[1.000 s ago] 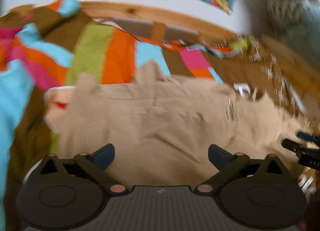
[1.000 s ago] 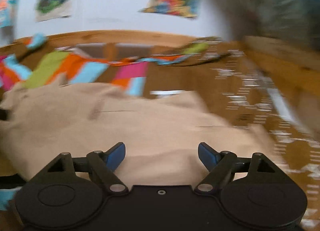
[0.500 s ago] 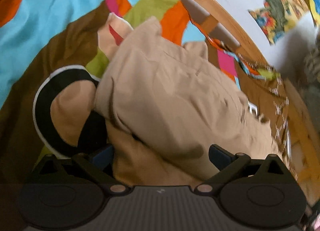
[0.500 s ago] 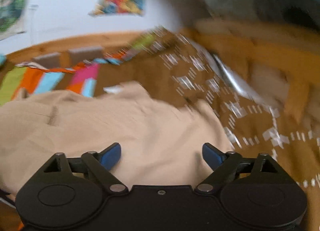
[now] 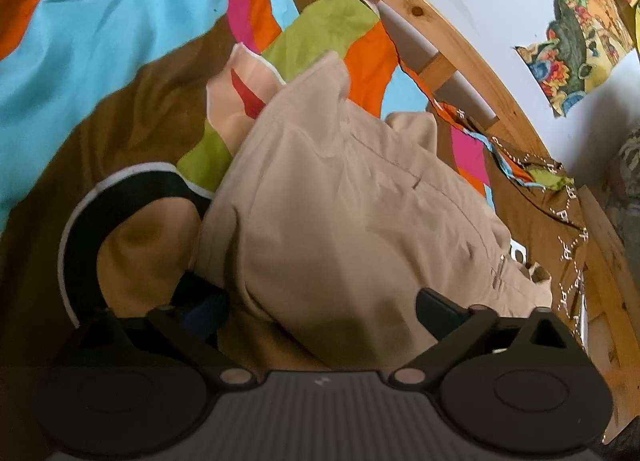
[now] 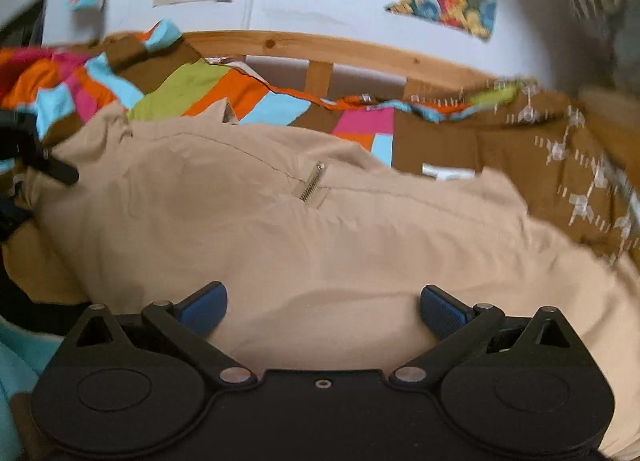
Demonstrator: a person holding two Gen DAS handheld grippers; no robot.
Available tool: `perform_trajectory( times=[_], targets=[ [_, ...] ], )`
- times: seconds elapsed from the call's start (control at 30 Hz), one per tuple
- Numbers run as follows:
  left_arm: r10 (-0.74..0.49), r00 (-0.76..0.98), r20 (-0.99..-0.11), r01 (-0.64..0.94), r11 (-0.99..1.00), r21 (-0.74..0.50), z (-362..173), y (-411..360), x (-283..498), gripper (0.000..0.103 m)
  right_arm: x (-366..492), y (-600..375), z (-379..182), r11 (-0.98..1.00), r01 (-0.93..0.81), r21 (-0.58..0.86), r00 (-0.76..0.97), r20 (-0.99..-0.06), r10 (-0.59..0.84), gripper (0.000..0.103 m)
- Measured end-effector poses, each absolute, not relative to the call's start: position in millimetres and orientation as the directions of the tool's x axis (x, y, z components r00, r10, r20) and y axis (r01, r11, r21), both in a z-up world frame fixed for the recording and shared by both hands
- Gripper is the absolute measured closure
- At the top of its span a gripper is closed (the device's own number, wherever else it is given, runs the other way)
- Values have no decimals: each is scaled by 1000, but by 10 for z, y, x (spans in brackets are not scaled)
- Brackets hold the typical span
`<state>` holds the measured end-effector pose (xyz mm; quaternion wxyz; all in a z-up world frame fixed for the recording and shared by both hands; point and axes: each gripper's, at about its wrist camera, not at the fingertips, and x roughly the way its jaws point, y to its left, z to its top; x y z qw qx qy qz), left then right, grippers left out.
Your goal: Fold large clothes
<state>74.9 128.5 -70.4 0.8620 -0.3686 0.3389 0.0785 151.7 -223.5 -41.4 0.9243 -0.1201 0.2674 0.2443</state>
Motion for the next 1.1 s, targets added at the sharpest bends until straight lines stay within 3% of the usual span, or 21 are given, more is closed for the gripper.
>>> perform_trajectory(
  times=[0.1, 0.23, 0.53, 0.83, 0.97, 1.1],
  targets=[
    [-92, 760, -643, -411, 699, -585, -672, 1311, 733, 21, 1510, -2242, -413, 855, -513, -80, 735, -554, 390, 1],
    [-70, 771, -633, -431, 674, -600, -645, 1310, 686, 26, 1471, -2265, -427, 855, -513, -73, 735, -552, 394, 1],
    [8, 802, -598, -376, 784, -494, -415, 1065, 655, 27, 1486, -2293, -455, 858, -512, -42, 728, -553, 406, 1],
    [2, 835, -550, -296, 843, -448, -206, 938, 708, 25, 1488, -2300, -455, 859, -510, -35, 726, -554, 408, 1],
    [8, 824, -567, -286, 869, -403, -185, 826, 783, 18, 1488, -2301, -454, 860, -510, -35, 726, -554, 408, 1],
    [1, 769, -639, -404, 775, -485, -382, 1064, 877, 19, 1478, -2311, -444, 861, -507, -34, 730, -548, 408, 1]
  ],
)
